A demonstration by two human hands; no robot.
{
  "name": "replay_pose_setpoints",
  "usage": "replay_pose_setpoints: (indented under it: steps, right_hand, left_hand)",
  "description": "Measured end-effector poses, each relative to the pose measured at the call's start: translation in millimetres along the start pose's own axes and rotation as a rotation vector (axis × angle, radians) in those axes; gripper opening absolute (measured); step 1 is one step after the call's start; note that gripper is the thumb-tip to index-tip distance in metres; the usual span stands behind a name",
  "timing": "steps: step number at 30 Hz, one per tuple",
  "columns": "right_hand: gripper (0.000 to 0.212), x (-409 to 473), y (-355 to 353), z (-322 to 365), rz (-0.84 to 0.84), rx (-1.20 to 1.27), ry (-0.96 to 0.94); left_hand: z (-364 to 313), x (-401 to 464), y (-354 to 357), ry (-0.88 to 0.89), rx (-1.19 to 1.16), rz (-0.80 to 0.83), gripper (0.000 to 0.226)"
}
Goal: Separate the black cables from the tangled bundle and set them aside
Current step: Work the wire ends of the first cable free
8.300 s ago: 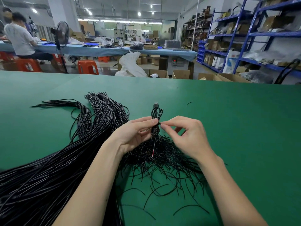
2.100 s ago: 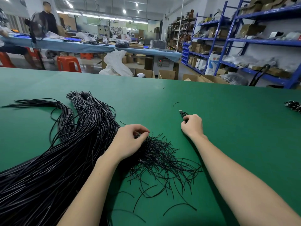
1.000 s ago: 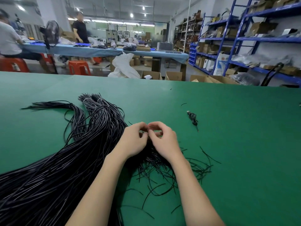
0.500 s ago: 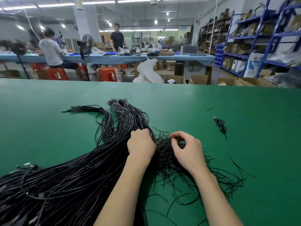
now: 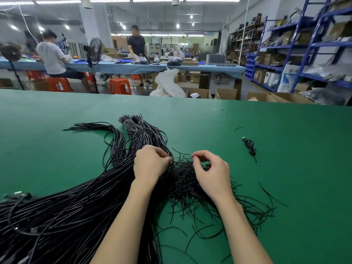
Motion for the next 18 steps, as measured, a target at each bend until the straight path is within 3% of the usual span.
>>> replay_pose_setpoints:
  steps: [4, 7, 9, 12, 15, 18]
  right_hand:
    - [0.012, 3, -1, -1, -0.008, 0.074, 0.056]
    - [0.014, 5, -5, 4, 0.001, 0.267, 0.156]
    - [0.02, 7, -7, 9, 0.155, 0.509, 0.243]
    - [0.031, 11, -21, 15, 0.305, 0.726, 0.288]
    - [0.015, 17, -35, 9, 0.283, 0.654, 0.328]
    - [0.008, 20, -37, 5, 0.244, 0.768, 0.425]
  left_hand:
    - [-9, -2, 5, 0.012, -0.264, 0.073, 0.006]
    - [-32, -12, 16, 0.051, -0.516, 0.316, 0.006]
    - [-53, -21, 22, 0.108, -0.586, 0.48, 0.011]
    - [-68, -24, 21, 0.185, -0.603, 0.546, 0.017]
    - [-68, -29, 24, 0.262, -0.493, 0.625, 0.017]
    - [-65, -34, 24, 0.299, -0.36, 0.758, 0.018]
Point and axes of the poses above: each hand's wrist, its own x-axis towards the middle knuckle, its own y-axis out of the palm, z = x × y, the point moved 5 cm from there along x, towards the middle knuckle, and after that the axes turned 10 degrees about -x, right-handed, at the moved point
